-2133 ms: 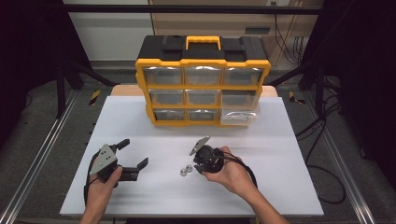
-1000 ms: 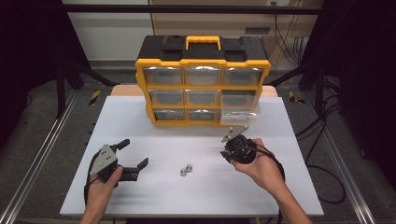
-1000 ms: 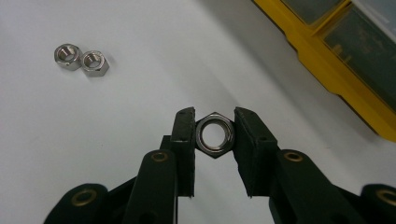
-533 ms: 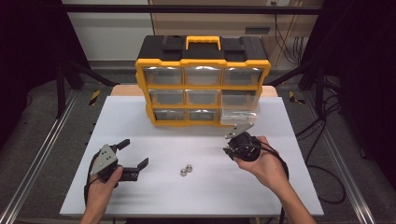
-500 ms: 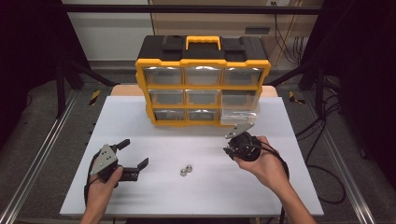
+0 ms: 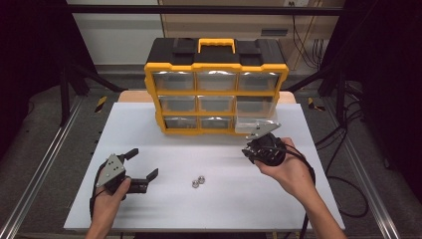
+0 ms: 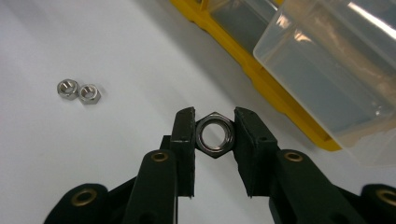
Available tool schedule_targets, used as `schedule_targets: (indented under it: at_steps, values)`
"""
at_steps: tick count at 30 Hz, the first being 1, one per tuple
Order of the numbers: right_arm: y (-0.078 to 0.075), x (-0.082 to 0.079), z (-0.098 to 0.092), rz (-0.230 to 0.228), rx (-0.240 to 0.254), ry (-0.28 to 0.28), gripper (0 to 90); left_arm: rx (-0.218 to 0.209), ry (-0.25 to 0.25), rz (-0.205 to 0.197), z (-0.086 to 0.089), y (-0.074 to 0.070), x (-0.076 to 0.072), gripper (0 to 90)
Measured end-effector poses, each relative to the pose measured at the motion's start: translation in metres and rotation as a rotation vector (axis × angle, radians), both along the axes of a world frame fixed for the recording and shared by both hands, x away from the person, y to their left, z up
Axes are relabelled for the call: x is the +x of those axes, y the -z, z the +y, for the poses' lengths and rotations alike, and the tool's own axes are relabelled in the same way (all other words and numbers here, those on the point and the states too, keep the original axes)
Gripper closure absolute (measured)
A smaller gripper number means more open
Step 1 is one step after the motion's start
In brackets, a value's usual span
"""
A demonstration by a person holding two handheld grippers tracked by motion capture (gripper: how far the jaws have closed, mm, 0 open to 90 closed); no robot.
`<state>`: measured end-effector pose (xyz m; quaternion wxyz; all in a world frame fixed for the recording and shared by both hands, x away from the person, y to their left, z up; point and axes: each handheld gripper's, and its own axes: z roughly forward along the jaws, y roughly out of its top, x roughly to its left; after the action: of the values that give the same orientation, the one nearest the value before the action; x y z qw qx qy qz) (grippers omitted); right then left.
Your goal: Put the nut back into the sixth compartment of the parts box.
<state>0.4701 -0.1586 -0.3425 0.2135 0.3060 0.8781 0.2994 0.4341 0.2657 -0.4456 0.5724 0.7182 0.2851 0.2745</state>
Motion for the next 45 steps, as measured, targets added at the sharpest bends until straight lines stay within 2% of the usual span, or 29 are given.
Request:
schedule_targets:
  at_steps: [2, 3, 5, 6, 24, 30, 45]
  values:
    - [-0.007, -0.002, 0.000, -0.009, -0.018, 0.007, 70.2, 0.002, -0.001, 0.002, 0.000, 0.000, 0.000, 1.1]
    - [-0.008, -0.002, 0.000, -0.015, -0.004, 0.000, 70.2, 0.000, 0.000, 0.000, 0.000, 0.000, 0.000, 1.1]
    - [-0.014, -0.003, 0.000, -0.025, -0.014, 0.001, 70.2, 0.000, 0.001, 0.000, 0.000, 0.000, 0.000, 1.1]
    - [-0.016, -0.003, 0.000, -0.025, 0.001, -0.003, 70.1, 0.001, 0.001, 0.000, 0.000, 0.000, 0.000, 1.1]
    - [-0.048, 0.000, 0.001, -0.070, 0.021, 0.008, 70.2, 0.002, 0.001, 0.002, 0.000, 0.000, 0.000, 1.1]
    - [-0.054, 0.003, -0.002, -0.087, 0.030, 0.012, 70.1, 0.002, 0.003, 0.001, 0.000, 0.000, 0.000, 1.1]
    - [-0.064, 0.007, -0.006, -0.093, 0.023, 0.028, 70.2, -0.007, 0.002, -0.007, 0.000, -0.001, 0.000, 1.0]
